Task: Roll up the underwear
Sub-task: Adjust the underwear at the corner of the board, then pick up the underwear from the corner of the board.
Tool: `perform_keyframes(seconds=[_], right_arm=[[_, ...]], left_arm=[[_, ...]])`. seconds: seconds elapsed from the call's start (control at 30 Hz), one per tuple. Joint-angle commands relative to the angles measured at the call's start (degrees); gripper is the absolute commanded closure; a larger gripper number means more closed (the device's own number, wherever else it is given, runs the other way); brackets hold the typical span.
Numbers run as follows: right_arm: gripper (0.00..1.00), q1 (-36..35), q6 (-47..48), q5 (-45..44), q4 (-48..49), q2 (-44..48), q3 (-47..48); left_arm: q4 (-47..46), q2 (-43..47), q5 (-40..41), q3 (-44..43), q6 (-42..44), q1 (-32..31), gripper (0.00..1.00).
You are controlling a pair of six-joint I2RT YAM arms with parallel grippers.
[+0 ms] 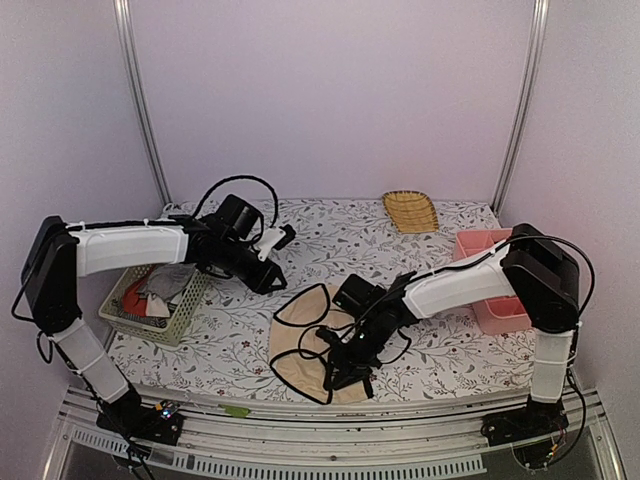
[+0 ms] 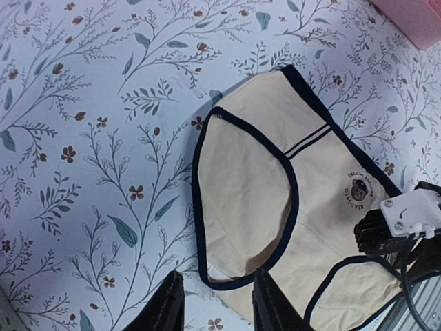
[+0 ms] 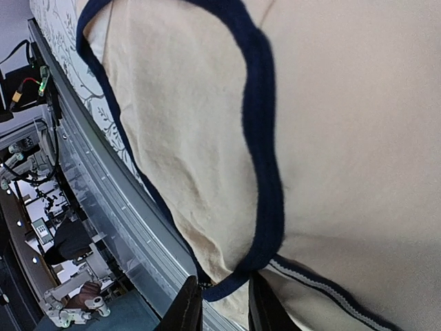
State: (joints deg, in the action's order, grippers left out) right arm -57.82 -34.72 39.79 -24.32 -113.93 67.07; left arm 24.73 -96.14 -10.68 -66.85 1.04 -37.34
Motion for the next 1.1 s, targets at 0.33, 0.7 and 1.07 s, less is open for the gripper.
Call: perform_keyframes(seconds=[0.33, 0.7, 1.07], right_arm=[[0.56, 16.65, 10.16, -3.26, -0.63, 14.64, 1.11], [0.52, 27.95, 30.98, -2.54, -7.77, -3.95, 21.55], [0.52, 28.41, 41.16, -1.96, -15.52, -17.33, 32.04]], left_arm=[[-4.91, -1.71, -19.57, 0.95, 2.48, 3.50, 0.63], [-2.76, -12.94, -25.60, -9.16, 3.64, 6.30, 0.64], [-3.10, -19.03, -28.66, -11.43, 3.73, 9.50, 0.64]])
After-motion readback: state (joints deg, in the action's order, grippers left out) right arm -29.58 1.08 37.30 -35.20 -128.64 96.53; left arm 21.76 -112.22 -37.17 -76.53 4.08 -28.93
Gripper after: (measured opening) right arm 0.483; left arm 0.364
